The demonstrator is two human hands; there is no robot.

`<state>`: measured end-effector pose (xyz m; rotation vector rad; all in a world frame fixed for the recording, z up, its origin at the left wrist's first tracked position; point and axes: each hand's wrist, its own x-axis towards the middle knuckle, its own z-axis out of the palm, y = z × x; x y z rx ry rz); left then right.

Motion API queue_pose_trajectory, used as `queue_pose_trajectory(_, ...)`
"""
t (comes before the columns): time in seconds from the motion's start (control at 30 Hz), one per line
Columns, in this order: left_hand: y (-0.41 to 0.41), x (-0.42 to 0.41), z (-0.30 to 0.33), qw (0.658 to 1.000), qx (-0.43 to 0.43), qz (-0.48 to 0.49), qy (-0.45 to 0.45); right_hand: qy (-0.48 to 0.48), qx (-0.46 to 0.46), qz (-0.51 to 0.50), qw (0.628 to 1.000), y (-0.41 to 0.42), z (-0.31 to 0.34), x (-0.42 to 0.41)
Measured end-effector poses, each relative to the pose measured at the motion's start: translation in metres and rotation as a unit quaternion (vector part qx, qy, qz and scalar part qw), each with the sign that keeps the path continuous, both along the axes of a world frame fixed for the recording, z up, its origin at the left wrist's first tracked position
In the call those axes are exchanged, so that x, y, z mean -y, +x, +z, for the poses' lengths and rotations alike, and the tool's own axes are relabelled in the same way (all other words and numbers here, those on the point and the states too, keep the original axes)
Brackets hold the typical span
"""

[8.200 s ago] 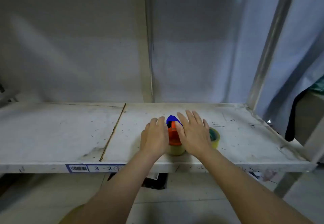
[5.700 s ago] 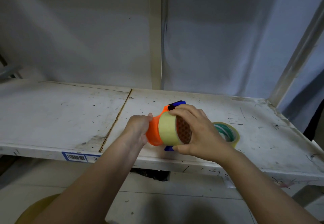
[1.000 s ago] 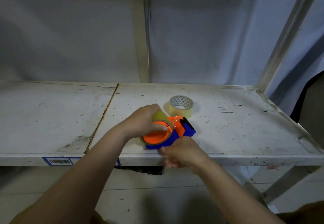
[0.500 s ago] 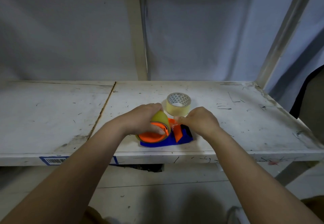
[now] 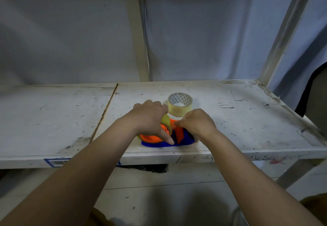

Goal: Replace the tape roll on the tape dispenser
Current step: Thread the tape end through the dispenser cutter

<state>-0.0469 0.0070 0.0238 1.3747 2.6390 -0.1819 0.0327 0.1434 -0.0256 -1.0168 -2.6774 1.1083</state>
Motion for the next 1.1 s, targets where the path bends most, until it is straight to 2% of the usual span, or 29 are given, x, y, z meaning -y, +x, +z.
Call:
queue_pose_trajectory(0.07,0.005,-0.006,-0.002,1.000,-0.025,-0.011,-0.002,0.005,0.005,-0.007,1.000,0.000,0.001,0.001)
queue_pose_trajectory(0.2,0.007,-0.011,-0.007,1.000,-0.017,-0.002,0.024,0.009,0.015,-0.010,1.000,0.001,0.001,0.002)
queue_pose_trajectory(0.37,0.010,-0.014,-0.006,0.999,-0.022,0.019,0.020,-0.017,-0.018,-0.021,0.999,0.007,0.002,0.001)
queue_pose_trajectory(0.83,0.012,-0.017,0.001,0.999,-0.013,0.028,-0.009,-0.212,-0.078,-0.092,0.970,0.025,-0.006,-0.025)
queue_pose_trajectory(1.1,0.011,-0.019,0.001,0.999,-0.007,0.031,-0.020,-0.247,-0.091,-0.136,0.955,0.046,-0.014,-0.057)
